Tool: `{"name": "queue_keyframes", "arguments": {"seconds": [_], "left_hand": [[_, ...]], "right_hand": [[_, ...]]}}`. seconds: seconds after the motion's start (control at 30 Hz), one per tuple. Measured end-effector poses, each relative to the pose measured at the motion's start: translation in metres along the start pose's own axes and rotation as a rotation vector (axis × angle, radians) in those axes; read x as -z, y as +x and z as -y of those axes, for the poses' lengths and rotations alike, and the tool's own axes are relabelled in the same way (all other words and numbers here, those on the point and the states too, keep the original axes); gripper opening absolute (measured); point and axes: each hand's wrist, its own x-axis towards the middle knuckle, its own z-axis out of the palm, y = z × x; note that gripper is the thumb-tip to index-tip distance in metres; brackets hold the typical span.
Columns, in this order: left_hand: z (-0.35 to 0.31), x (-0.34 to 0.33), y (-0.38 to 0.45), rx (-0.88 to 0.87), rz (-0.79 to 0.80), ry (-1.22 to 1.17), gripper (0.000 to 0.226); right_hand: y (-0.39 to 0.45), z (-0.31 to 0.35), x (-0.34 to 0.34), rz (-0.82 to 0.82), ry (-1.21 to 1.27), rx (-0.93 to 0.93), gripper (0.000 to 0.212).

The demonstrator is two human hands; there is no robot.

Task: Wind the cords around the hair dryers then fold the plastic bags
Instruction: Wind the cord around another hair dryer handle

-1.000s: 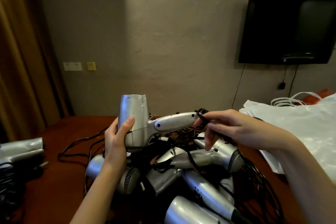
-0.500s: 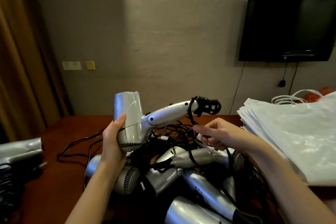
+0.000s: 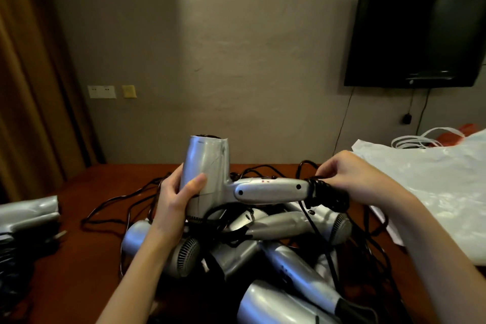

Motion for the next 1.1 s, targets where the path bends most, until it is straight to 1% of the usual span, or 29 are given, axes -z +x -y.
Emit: {"name": "queue_keyframes", "arguments": {"seconds": [0.07, 0.13, 0.2, 0.23, 0.33, 0.37, 0.5, 0.53, 0.57, 0.63, 0.67, 0.7, 0.77, 0.8, 0.83, 0.87, 0.9, 1.0, 1.1], "left_hand": [[-0.001, -0.001, -0.001, -0.016, 0.003, 0.003, 0.051], [-0.001, -0.002, -0.001, -0.021, -0.010, -0.010, 0.060], [0.000, -0.001, -0.001, -0.026, -0.023, -0.019, 0.069], [0.000, 0.000, -0.001, -0.030, -0.026, -0.018, 0.069], [-0.001, -0.001, -0.001, -0.044, -0.020, -0.016, 0.051], [-0.001, -0.001, -0.001, -0.049, -0.016, -0.014, 0.049], [-0.001, -0.001, -0.002, -0.055, -0.024, 0.040, 0.047], [-0.001, 0.000, -0.002, -0.056, -0.031, 0.054, 0.048], [-0.001, 0.000, -0.002, -0.061, -0.032, 0.066, 0.048], [0.000, 0.000, -0.002, -0.076, -0.029, 0.088, 0.049], [-0.001, 0.000, -0.003, -0.086, -0.030, 0.099, 0.049], [-0.001, -0.001, -0.003, -0.095, -0.032, 0.108, 0.048], [-0.002, -0.001, -0.004, -0.118, -0.039, 0.123, 0.047], [-0.002, -0.001, -0.004, -0.132, -0.046, 0.136, 0.046], [-0.002, -0.001, -0.005, -0.143, -0.053, 0.149, 0.046], [-0.001, -0.001, -0.005, -0.150, -0.064, 0.160, 0.047], [-0.002, -0.001, -0.005, -0.156, -0.078, 0.162, 0.049], [-0.002, -0.002, -0.005, -0.175, -0.137, 0.153, 0.049], [-0.002, -0.002, -0.005, -0.157, -0.195, 0.097, 0.049]], "right_hand": [[-0.005, 0.008, 0.005, -0.003, 0.038, 0.033, 0.021], [-0.009, 0.015, 0.007, 0.003, 0.078, 0.053, 0.022], [-0.012, 0.018, 0.008, 0.025, 0.183, 0.049, 0.023], [-0.014, 0.019, 0.008, 0.042, 0.239, 0.042, 0.024], [-0.015, 0.021, 0.008, 0.078, 0.329, 0.018, 0.027], [-0.016, 0.021, 0.008, 0.087, 0.338, 0.013, 0.027], [-0.017, 0.022, 0.011, 0.116, 0.451, -0.052, 0.016], [-0.017, 0.022, 0.011, 0.104, 0.395, -0.046, 0.017], [-0.017, 0.022, 0.012, 0.059, 0.246, -0.010, 0.018], [-0.017, 0.024, 0.012, -0.105, -0.145, 0.116, 0.019], [-0.019, 0.029, 0.010, -0.187, -0.299, 0.158, 0.017], [-0.022, 0.035, 0.007, -0.266, -0.421, 0.167, 0.016], [-0.027, 0.047, -0.002, -0.417, -0.642, 0.112, 0.018], [-0.028, 0.051, -0.006, -0.459, -0.692, 0.078, 0.021], [-0.028, 0.054, -0.008, -0.477, -0.687, 0.067, 0.023], [-0.028, 0.055, -0.010, -0.461, -0.631, 0.065, 0.024], [-0.028, 0.056, -0.009, -0.421, -0.514, 0.065, 0.023], [-0.024, 0.053, -0.004, -0.223, -0.016, 0.059, 0.008], [-0.023, 0.056, -0.008, -0.125, 0.362, 0.111, 0.016]]}}
